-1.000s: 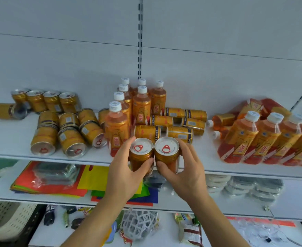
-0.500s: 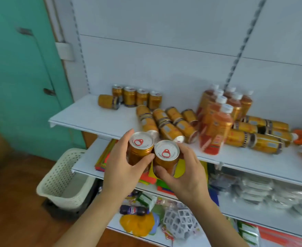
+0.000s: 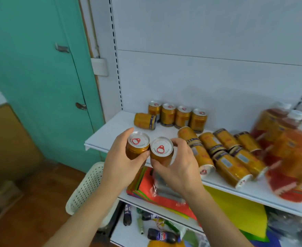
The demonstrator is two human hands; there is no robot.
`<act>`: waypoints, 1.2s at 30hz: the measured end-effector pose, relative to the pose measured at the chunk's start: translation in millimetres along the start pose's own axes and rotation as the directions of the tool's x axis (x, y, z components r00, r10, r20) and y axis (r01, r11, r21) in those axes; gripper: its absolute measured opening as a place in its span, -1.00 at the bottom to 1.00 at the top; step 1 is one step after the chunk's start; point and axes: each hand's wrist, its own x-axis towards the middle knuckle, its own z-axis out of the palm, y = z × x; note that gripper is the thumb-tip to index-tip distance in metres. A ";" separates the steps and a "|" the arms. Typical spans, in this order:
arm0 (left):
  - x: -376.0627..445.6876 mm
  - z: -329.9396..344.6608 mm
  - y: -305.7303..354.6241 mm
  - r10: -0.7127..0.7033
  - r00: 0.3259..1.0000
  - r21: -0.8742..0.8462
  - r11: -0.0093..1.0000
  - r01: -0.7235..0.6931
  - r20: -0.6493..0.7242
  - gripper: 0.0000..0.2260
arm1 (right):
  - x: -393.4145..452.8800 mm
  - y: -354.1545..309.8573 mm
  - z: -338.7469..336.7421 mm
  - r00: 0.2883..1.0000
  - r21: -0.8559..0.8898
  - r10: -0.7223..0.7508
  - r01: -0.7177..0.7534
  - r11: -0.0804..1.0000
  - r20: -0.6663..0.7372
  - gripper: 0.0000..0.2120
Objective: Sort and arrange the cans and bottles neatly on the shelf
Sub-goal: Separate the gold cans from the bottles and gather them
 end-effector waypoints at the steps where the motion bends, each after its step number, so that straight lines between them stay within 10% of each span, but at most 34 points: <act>1: 13.0 0.4 -5.6 -0.003 1.000 0.016 1.000 0.002 0.015 -0.29 | 10.9 1.3 9.3 1.000 0.000 0.009 -0.009 1.000 -0.003 -0.32; 21: 169.7 29.3 -115.7 0.138 0.944 0.020 0.988 -0.151 0.298 -0.17 | 101.8 8.8 114.8 0.990 -0.202 0.121 -0.133 0.970 -0.069 -0.32; 36: 161.2 33.6 -81.3 0.545 0.779 0.164 0.777 -0.608 0.309 -0.28 | 59.5 -12.1 83.3 0.987 -0.740 0.118 -0.162 0.653 -0.112 -0.16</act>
